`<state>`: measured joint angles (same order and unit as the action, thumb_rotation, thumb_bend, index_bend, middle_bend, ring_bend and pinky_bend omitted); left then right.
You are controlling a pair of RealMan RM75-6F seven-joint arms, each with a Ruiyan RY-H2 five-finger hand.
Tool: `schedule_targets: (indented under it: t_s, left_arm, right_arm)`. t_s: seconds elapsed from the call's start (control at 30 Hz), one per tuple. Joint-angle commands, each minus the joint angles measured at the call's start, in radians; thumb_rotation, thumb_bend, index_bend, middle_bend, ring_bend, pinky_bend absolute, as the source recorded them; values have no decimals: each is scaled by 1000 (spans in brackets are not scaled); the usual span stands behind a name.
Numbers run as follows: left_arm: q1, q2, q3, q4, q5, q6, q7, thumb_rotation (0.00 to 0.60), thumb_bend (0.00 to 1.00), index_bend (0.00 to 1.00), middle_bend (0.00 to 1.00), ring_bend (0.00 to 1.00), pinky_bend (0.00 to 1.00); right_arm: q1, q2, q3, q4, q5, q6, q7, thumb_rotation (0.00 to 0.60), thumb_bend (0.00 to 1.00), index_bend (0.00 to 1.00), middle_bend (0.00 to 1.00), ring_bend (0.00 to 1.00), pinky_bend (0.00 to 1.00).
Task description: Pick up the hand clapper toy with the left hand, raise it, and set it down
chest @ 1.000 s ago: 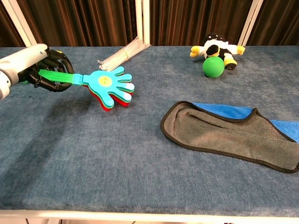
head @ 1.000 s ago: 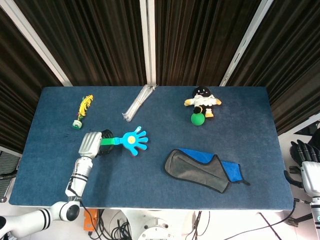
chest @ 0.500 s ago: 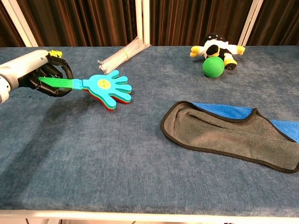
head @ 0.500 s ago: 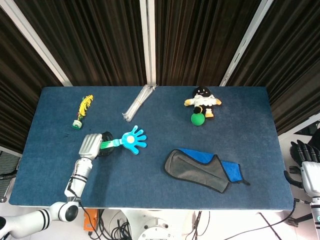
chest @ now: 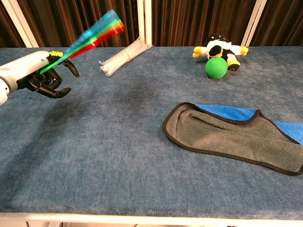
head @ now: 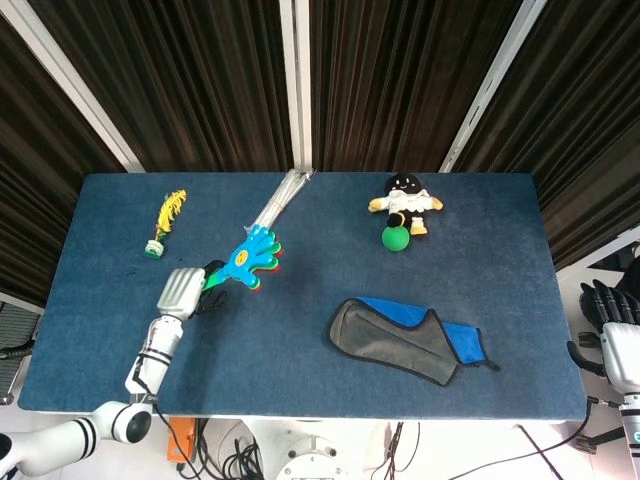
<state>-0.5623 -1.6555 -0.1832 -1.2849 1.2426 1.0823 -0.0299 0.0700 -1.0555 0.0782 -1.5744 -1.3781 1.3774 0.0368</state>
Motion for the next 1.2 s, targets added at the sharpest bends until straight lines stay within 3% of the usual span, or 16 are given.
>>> schedule_targets:
  t_s: [0.03, 0.1, 0.27, 0.33, 0.6, 0.97, 1.2]
  left_arm:
    - [1, -3, 0, 8, 9, 7, -11, 600, 345, 316, 1000, 1000, 1000]
    - [6, -16, -8, 18, 19, 33, -25, 600, 342, 412, 1000, 1000, 1000]
    - [19, -44, -30, 38, 22, 74, -86, 600, 338, 927, 1000, 1000, 1000]
    - [22, -47, -38, 42, 18, 79, -102, 600, 335, 997, 1000, 1000, 1000]
    - [41, -19, -84, -34, -16, 63, -238, 600, 331, 1000, 1000, 1000, 1000]
    - [56, 25, -102, -85, 9, 68, -369, 600, 343, 1000, 1000, 1000, 1000]
    - [56, 49, -101, -108, 36, 61, -438, 600, 560, 1000, 1000, 1000, 1000]
  right_arm:
    - [0, 1, 0, -1, 1, -1, -2, 600, 238, 0, 0, 0, 0]
    - [0, 2, 0, -3, 1, -1, -4, 600, 238, 0, 0, 0, 0]
    - [1, 2, -1, -6, 3, -3, -8, 600, 238, 0, 0, 0, 0]
    - [1, 3, -1, -7, 3, -3, -8, 600, 238, 0, 0, 0, 0]
    - [3, 3, -2, -11, 3, -6, -17, 600, 242, 0, 0, 0, 0]
    - [2, 4, -5, -23, 0, -3, -31, 600, 242, 0, 0, 0, 0]
    - [0, 8, -6, -26, 0, -1, -32, 600, 242, 0, 0, 0, 0]
